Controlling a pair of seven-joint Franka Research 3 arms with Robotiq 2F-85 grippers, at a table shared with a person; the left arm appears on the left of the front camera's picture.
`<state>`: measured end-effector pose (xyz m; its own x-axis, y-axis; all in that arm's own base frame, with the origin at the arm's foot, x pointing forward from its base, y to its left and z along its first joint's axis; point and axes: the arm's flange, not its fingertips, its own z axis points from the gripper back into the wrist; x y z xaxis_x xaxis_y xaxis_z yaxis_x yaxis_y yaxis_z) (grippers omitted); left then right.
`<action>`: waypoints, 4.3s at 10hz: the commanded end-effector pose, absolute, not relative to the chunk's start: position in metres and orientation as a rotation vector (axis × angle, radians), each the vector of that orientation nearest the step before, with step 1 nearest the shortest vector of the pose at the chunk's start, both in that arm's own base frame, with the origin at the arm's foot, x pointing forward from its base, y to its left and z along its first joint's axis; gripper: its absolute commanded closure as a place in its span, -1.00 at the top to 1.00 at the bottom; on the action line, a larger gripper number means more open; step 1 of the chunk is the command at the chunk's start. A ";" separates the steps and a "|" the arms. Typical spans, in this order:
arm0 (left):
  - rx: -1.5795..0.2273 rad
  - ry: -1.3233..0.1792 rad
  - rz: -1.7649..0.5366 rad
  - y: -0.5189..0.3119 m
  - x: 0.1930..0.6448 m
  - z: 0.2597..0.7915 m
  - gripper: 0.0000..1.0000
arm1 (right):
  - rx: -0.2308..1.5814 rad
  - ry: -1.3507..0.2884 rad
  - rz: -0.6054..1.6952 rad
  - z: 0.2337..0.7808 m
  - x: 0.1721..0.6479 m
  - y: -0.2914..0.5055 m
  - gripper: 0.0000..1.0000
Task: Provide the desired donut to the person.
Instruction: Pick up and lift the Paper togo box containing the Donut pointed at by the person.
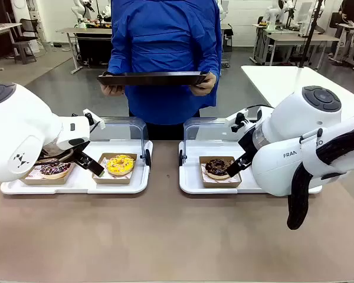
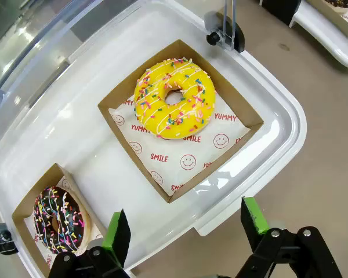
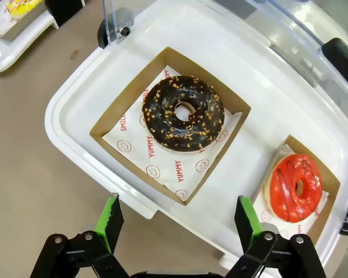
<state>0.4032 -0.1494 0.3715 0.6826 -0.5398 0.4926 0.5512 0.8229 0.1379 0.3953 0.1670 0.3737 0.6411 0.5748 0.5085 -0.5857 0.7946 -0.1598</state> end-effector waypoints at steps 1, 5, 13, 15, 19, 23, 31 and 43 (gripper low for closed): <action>-0.022 -0.546 -0.612 -0.149 0.403 0.371 1.00 | 0.020 -0.573 0.662 0.374 0.395 0.167 1.00; -0.022 -0.546 -0.612 -0.149 0.403 0.371 1.00 | 0.020 -0.573 0.662 0.374 0.395 0.167 1.00; -0.022 -0.546 -0.612 -0.149 0.403 0.371 1.00 | 0.020 -0.573 0.662 0.374 0.395 0.167 1.00; -0.029 -0.520 -0.670 -0.127 0.387 0.383 1.00 | 0.163 -0.543 0.813 0.419 0.398 0.116 1.00; -0.281 -0.474 -0.870 -0.039 0.316 0.405 1.00 | 0.332 -0.537 0.982 0.461 0.380 -0.007 1.00; -0.433 -0.526 -0.917 0.015 0.260 0.399 1.00 | 0.482 -0.657 0.981 0.461 0.369 -0.059 1.00; -0.490 -0.761 -0.835 0.067 0.238 0.420 1.00 | 0.569 -0.900 0.920 0.481 0.354 -0.083 1.00; -0.489 -0.831 -0.821 0.130 0.278 0.501 1.00 | 0.564 -0.931 0.924 0.498 0.343 -0.086 1.00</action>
